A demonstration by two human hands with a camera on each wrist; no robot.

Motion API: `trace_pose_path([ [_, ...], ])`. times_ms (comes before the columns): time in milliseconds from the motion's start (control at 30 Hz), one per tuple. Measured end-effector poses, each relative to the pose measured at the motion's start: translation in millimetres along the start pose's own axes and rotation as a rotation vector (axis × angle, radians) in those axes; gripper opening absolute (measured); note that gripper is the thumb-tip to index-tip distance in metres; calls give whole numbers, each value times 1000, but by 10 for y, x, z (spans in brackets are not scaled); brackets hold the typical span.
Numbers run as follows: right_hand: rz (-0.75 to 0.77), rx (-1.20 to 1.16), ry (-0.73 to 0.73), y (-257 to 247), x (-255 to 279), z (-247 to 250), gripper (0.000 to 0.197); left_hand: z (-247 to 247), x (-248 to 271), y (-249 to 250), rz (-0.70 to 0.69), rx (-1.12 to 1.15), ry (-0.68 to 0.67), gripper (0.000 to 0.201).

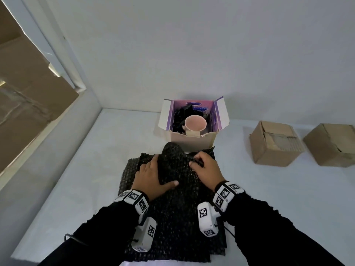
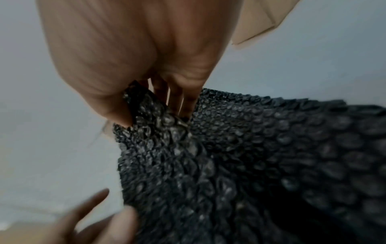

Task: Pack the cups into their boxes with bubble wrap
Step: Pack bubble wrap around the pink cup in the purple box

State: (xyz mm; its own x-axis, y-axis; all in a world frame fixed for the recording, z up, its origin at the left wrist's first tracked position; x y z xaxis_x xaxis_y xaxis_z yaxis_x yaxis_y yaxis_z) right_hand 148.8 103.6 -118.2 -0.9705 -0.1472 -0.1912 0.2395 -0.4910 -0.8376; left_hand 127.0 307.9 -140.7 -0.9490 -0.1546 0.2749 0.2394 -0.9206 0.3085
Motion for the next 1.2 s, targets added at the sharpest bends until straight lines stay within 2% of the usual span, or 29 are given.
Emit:
trace_pose_path([
  [67,-105,-243,116,2,-30,82,18,25,29,75,-29,45,-16,131],
  [133,-190,-461,213,-8,-56,122,22,33,29,177,-86,149,-85,127],
  [167,-204,-521,243,-41,-71,150,22,62,30,256,-142,210,-105,114],
  [233,-146,-531,279,-165,-128,272,19,163,59,417,-282,295,-78,62],
  [267,-98,-510,279,-239,-160,337,25,231,74,479,-329,328,-50,42],
  [333,-13,-455,248,-340,-227,448,55,329,46,519,-332,398,-34,21],
  [400,38,-433,214,-394,-273,528,71,427,-18,522,-288,420,-24,23],
  [500,-29,-471,223,-373,-284,624,65,599,-80,542,-221,445,-4,14],
  [567,-67,-490,227,-376,-276,668,53,748,-74,592,-206,522,14,13],
  [633,-26,-444,203,-425,-301,696,21,901,-8,710,-263,586,10,16],
  [667,1,-409,172,-460,-316,703,7,973,42,778,-305,603,-16,28],
  [733,57,-301,70,-447,-340,696,43,1055,129,931,-407,489,-84,77],
  [767,72,-269,16,-460,-346,698,54,1052,150,1000,-457,353,-99,94],
  [800,95,-255,-41,-468,-365,701,61,1043,148,1048,-505,199,-84,99],
  [833,112,-249,-107,-519,-362,704,65,1044,133,1093,-547,52,-44,93],
  [867,120,-243,-169,-541,-371,713,62,1066,119,1147,-580,-54,-3,78],
  [933,114,-256,-241,-637,-402,767,38,1194,97,1242,-617,-114,75,46],
  [1000,132,-198,-247,-733,-469,861,18,1338,160,1381,-723,-135,212,40],
  [1067,153,-59,-217,-761,-570,968,8,1499,228,1508,-796,-179,390,32],
  [1133,145,202,-192,-658,-698,1072,15,1611,152,1547,-747,-143,436,33],
  [1200,141,345,-148,-652,-805,1155,19,1688,-4,1525,-609,-42,361,36],
])
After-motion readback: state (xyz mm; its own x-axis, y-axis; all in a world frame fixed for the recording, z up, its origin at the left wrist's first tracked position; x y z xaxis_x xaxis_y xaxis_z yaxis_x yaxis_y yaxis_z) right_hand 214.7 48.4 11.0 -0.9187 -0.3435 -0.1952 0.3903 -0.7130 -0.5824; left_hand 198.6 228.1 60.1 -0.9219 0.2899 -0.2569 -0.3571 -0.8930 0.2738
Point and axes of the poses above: each hand's wrist, its own x-axis away from the middle knuckle, its own z-axis out of the back of the hand, y = z × x, the point moved 10 cm from there along -x, towards the middle knuckle, and after that the axes turned 15 degrees about z, right-handed, at the moved point
